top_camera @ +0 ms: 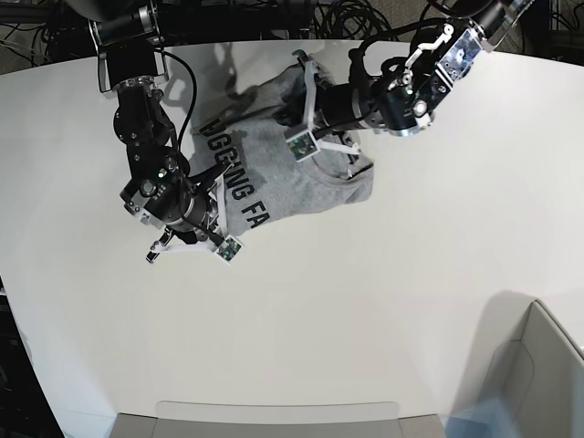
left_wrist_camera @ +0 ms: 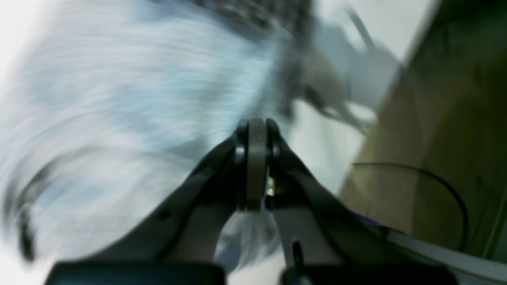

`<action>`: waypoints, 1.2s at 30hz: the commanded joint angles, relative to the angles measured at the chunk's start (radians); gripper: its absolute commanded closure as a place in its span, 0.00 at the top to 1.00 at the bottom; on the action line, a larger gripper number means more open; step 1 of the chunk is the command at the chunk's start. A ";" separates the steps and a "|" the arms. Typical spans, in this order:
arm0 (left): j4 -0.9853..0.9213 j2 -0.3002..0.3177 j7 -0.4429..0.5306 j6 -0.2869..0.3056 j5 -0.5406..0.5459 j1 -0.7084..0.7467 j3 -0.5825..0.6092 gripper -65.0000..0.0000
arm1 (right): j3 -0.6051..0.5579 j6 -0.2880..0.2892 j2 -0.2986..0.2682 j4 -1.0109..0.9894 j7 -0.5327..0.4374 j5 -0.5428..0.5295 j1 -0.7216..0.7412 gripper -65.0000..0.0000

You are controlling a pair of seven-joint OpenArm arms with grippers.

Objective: Fold the T-shirt properly
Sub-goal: 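Grasp the bundle edge with both grippers and lift it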

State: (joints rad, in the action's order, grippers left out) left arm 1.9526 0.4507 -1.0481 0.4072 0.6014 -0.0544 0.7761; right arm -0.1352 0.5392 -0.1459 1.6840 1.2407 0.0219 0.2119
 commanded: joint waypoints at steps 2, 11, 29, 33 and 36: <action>-0.017 0.001 0.019 -0.001 0.010 -0.038 0.053 0.00 | 0.001 0.006 -0.002 -0.051 -0.006 0.003 0.054 0.00; -0.218 0.004 0.067 -0.003 0.009 -0.051 0.065 0.00 | -0.077 0.006 -0.011 -0.238 -0.006 0.005 0.094 0.00; -0.378 -0.065 0.101 -0.046 0.009 -0.157 -0.307 0.00 | -0.261 0.006 -0.005 0.001 -0.002 0.003 -0.184 0.00; -0.445 -0.125 0.101 -0.049 0.009 -0.212 -0.315 0.00 | -0.274 0.005 0.036 0.003 -0.002 0.005 -0.191 0.00; -0.467 -0.137 0.113 -0.050 0.009 -0.233 -0.317 0.00 | -0.271 0.005 0.033 0.064 0.000 0.005 -0.203 0.00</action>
State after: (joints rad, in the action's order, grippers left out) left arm 1.4693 0.3122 -0.9623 0.3553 0.6018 -0.2569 0.4664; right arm -0.4099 0.5365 -0.1120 1.7214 1.2510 0.0269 -0.0071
